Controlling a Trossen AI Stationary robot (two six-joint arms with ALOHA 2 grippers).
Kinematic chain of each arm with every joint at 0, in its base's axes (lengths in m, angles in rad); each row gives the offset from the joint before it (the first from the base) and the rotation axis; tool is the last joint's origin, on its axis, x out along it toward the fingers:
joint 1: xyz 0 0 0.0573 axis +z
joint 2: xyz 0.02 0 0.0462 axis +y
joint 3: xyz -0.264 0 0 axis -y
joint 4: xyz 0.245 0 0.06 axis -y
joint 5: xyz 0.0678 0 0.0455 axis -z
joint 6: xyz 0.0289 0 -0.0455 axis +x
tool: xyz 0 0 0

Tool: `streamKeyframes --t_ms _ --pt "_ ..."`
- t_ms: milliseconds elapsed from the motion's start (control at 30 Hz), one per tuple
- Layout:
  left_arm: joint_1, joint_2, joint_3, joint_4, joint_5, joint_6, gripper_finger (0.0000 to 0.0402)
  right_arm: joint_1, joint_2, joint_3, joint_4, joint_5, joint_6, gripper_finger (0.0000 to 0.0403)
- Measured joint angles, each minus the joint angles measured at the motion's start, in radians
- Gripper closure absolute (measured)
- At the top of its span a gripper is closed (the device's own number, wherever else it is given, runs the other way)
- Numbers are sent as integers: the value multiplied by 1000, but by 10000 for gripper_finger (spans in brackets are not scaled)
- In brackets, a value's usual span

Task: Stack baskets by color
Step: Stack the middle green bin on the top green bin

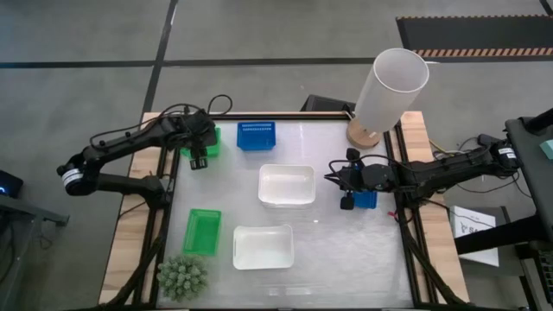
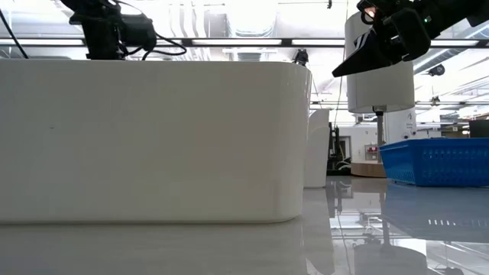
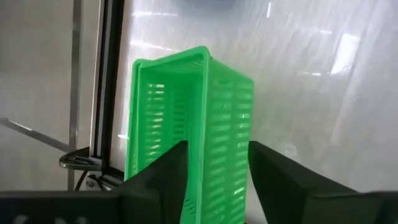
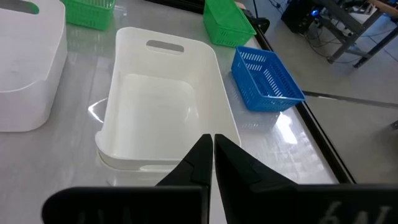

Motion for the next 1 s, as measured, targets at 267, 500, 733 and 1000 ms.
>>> streamKeyframes --t_ms 267,500,733,1000 --pt "40 22 -33 42 0 2 249 0 0 0 0 0 0 394" --pt "46 33 -53 57 2 12 280 0 0 0 0 0 0 394" --pt "46 32 -53 51 1 33 337 0 0 0 0 0 1 394" --pt "46 32 -52 51 1 36 397 0 0 0 0 0 0 394"
